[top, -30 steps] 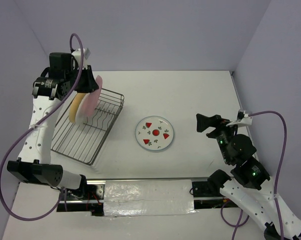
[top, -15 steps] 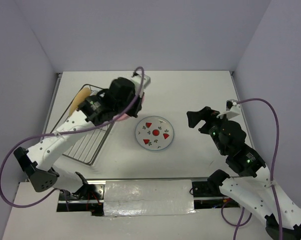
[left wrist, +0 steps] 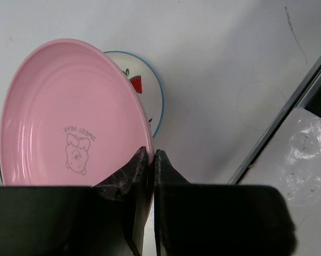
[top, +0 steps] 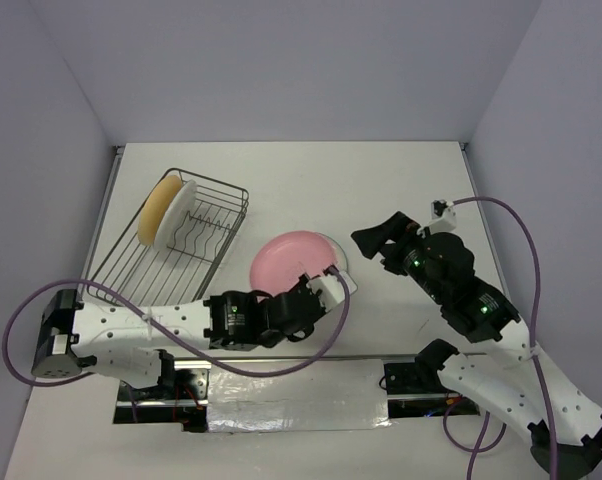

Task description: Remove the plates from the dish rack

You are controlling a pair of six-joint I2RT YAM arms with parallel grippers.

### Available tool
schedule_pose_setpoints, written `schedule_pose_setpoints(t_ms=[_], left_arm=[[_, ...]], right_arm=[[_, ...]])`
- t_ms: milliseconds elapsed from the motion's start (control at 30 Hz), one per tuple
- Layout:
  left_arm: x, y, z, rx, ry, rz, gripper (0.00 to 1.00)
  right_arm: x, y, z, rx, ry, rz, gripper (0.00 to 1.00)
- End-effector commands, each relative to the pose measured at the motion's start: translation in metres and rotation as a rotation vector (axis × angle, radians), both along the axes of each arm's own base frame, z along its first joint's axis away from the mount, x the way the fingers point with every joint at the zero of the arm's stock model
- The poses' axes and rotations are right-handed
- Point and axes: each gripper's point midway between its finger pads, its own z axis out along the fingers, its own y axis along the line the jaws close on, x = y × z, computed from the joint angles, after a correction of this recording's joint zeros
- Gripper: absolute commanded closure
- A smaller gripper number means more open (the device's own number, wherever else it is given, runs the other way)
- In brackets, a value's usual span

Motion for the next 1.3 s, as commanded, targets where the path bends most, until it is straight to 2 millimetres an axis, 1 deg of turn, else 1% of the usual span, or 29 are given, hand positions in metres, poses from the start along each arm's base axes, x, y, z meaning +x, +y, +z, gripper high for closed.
schedule_pose_setpoints(t_ms=[0,133,167,200,233,300,333,433,467,500,567,633,667,700,733,767,800,833,867,900,933,967,1033,1067,1100,1133,1167,1233,1267], left_arm=[[0.005,-0.009,0.037,-0.136,-0.146,0.084,1.0],[-0.015,-0.02,0.026,-0.106,-0.14,0.055,1.0],[-0.016,-0.022,0.023,-0.086,-0.157,0.064,1.0],[-0.018,-0.025,0.021,-0.073,-0.169,0.058,1.0],[-0.024,-0.029,0.023,-0.068,-0.176,0.043,1.0],[-0.025,-0.033,0.011,-0.016,-0.184,0.046,1.0],[-0.026,-0.037,0.014,-0.017,-0.183,0.049,1.0],[-0.029,-0.048,0.002,0.02,-0.183,0.033,1.0],[-0.03,-0.051,0.001,0.023,-0.18,0.023,1.0],[-0.031,-0.054,0.002,0.025,-0.182,0.02,1.0],[-0.031,-0.057,0.003,0.034,-0.195,0.023,1.0],[-0.03,-0.058,0.001,0.049,-0.199,0.025,1.0],[-0.029,-0.058,0.006,0.049,-0.209,0.037,1.0],[-0.027,-0.058,0.007,0.055,-0.215,0.047,1.0],[-0.026,-0.056,0.001,0.094,-0.216,0.06,1.0],[-0.025,-0.054,0.0,0.11,-0.217,0.073,1.0],[-0.024,-0.056,0.006,0.109,-0.219,0.086,0.98],[-0.023,-0.053,-0.002,0.157,-0.218,0.091,0.95],[-0.023,-0.053,-0.002,0.154,-0.21,0.106,0.84],[-0.022,-0.052,0.0,0.151,-0.211,0.118,0.76],[-0.023,-0.052,-0.001,0.146,-0.207,0.124,0.57],[-0.023,-0.051,-0.001,0.142,-0.202,0.126,0.51],[-0.025,-0.05,0.002,0.127,-0.19,0.12,0.35],[-0.025,-0.049,0.002,0.126,-0.188,0.117,0.23],[-0.024,-0.047,0.008,0.113,-0.191,0.123,0.19],[-0.022,-0.043,0.012,0.109,-0.202,0.136,0.16],[-0.021,-0.04,0.015,0.105,-0.205,0.145,0.15],[-0.016,-0.032,0.025,0.076,-0.205,0.164,0.14],[-0.008,-0.027,0.023,0.078,-0.2,0.182,0.14]], right_arm=[[-0.003,0.023,-0.02,0.075,0.09,0.074,0.05],[-0.001,0.033,-0.043,0.069,0.151,0.104,0.06],[-0.001,0.034,-0.048,0.068,0.154,0.11,0.06],[-0.002,0.036,-0.061,0.06,0.176,0.115,0.06],[0.0,0.038,-0.063,0.069,0.175,0.116,0.06],[0.001,0.039,-0.078,0.058,0.203,0.113,0.08],[0.002,0.042,-0.079,0.06,0.196,0.126,0.09],[0.003,0.049,-0.088,0.062,0.191,0.159,0.14],[0.003,0.05,-0.095,0.057,0.197,0.16,0.18],[0.002,0.055,-0.093,0.075,0.189,0.187,0.21],[0.001,0.054,-0.103,0.068,0.216,0.177,0.32],[0.002,0.053,-0.105,0.062,0.218,0.17,0.41],[0.002,0.051,-0.104,0.057,0.209,0.171,0.49],[0.001,0.051,-0.103,0.058,0.199,0.173,0.59],[0.001,0.051,-0.1,0.059,0.184,0.178,0.88],[0.0,0.05,-0.094,0.056,0.155,0.189,0.96],[0.0,0.048,-0.093,0.043,0.151,0.182,1.0],[0.001,0.046,-0.09,0.026,0.145,0.175,1.0],[0.008,0.041,-0.08,0.012,0.124,0.141,1.0],[0.008,0.038,-0.079,-0.017,0.126,0.139,1.0],[0.011,0.04,-0.068,-0.021,0.111,0.138,1.0],[0.014,0.039,-0.066,-0.029,0.11,0.13,1.0],[0.023,0.031,-0.063,-0.055,0.108,0.071,1.0],[0.03,0.029,-0.059,-0.069,0.113,0.047,1.0],[0.039,0.021,-0.057,-0.094,0.104,0.008,1.0],[0.046,0.018,-0.046,-0.1,0.088,-0.006,1.0],[0.052,0.015,-0.054,-0.133,0.12,-0.02,1.0],[0.071,-0.009,-0.047,-0.162,0.127,-0.096,1.0],[0.078,-0.018,-0.052,-0.18,0.146,-0.119,1.0]])
